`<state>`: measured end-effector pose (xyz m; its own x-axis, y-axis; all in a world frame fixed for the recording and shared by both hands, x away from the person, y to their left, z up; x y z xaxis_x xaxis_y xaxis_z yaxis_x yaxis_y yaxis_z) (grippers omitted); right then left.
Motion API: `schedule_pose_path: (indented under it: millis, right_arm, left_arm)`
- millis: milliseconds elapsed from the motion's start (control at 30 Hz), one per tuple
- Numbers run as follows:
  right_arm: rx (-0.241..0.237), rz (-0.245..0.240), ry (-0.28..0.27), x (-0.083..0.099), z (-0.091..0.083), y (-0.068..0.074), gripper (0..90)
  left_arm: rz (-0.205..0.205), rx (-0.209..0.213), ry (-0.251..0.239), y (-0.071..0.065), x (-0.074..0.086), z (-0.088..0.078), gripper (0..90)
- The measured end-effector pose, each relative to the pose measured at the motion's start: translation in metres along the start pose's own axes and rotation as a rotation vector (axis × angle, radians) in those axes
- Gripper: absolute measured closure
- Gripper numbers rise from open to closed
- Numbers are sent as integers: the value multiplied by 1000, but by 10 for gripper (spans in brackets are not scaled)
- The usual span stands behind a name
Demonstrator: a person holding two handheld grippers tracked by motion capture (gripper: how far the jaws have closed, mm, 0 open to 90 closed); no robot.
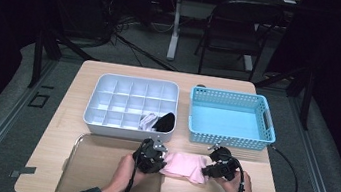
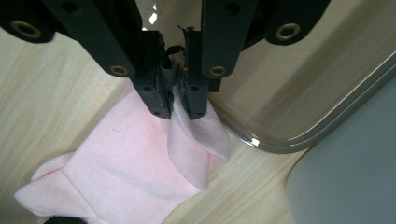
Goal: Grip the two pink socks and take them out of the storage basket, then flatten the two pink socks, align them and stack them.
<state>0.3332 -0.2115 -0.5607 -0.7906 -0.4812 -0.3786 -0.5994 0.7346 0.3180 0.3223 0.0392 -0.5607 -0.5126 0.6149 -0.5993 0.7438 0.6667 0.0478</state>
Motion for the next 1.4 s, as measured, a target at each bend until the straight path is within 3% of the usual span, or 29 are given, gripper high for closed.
schedule_pose_path:
  millis: [67,200,400,633,767,1033,1300,1400]
  right_arm:
    - [20,-9,22,0,-2,-1,796]
    - [13,-3,11,0,-5,1,800]
    - [-5,9,-58,-1,-17,3,799]
    - [-21,13,-54,0,-25,2,799]
    - [-31,12,-59,0,-29,4,799]
    - [-98,12,-100,-3,-34,8,800]
    - [-121,-12,-111,-8,-39,17,799]
    - [-117,-28,-113,-12,-38,23,797]
  left_arm:
    - [-3,5,-4,1,0,0,836]
    - [-4,11,-11,1,0,0,841]
    - [0,24,-30,-1,-2,1,844]
    - [22,29,-37,-7,-5,6,843]
    - [5,32,-45,-6,-5,7,843]
    - [-27,51,-45,-4,-5,11,842]
    - [-47,50,-45,-3,-6,14,842]
    - [-54,67,-49,-4,-7,16,842]
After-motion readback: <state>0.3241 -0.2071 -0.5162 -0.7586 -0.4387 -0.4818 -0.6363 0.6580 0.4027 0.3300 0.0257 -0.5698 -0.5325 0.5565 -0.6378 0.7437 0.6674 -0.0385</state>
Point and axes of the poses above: each handheld gripper's, and its own axes: z roughly forward along the jaws, x roughly out of its underside, y roughly to its left, the point moved 1 cm from there along z, roughly forward along the jaws, and after that the axes turned 8 degrees about -x, right-handed, at the moved point
